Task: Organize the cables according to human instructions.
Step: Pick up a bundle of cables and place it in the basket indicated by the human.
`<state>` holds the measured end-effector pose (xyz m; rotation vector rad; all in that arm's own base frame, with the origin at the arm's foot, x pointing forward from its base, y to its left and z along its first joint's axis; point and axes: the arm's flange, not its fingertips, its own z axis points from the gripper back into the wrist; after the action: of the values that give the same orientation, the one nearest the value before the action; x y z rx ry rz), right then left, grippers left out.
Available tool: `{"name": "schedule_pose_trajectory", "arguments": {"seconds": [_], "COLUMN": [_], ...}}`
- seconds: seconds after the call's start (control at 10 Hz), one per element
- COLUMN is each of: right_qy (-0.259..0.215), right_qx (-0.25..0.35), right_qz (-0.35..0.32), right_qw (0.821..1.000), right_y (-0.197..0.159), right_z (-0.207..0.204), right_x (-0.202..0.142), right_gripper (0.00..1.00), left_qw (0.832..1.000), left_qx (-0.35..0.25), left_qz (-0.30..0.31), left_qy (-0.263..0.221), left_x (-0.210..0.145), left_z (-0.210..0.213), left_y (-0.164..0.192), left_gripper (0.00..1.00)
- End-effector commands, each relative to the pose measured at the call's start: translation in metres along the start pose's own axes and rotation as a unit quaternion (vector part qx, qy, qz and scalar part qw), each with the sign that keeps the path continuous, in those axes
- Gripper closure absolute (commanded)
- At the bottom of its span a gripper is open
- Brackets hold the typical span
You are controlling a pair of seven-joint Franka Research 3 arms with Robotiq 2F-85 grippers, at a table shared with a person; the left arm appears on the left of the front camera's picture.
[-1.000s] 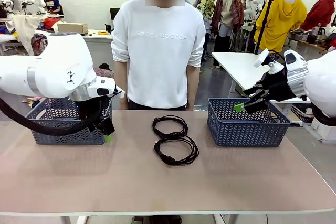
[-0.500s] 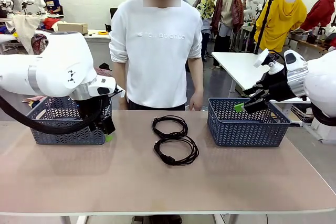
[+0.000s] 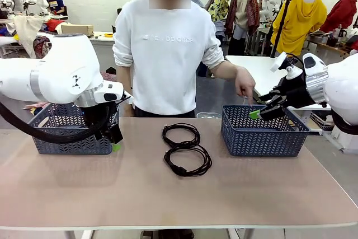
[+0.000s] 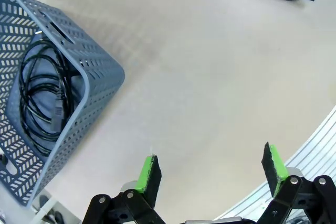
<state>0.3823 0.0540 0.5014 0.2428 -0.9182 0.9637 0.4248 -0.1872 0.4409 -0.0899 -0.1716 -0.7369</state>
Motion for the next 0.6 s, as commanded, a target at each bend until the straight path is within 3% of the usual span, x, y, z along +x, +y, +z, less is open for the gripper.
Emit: {"name": "schedule_pose_trajectory", "arguments": {"seconds": [0.0, 0.5], "right_qy": [-0.003, -0.003], "right_qx": [0.000, 0.000], "right_qz": [0.001, 0.001], "right_qw": [1.000, 1.000], "right_y": [-0.0013, -0.0013], "right_z": [-0.0014, -0.0014], "right_x": [-0.0012, -0.0012], "right_gripper": [0.00, 0.00], "left_qw": [1.000, 1.000], "left_qx": [-0.001, -0.001], "left_qz": [0.001, 0.001], "left_qy": [0.003, 0.003], "left_x": [0.0013, 0.0013], "left_z": [0.0029, 0.0029], "left_y": [0.0005, 0.0005], "left_gripper": [0.00, 0.00]}}
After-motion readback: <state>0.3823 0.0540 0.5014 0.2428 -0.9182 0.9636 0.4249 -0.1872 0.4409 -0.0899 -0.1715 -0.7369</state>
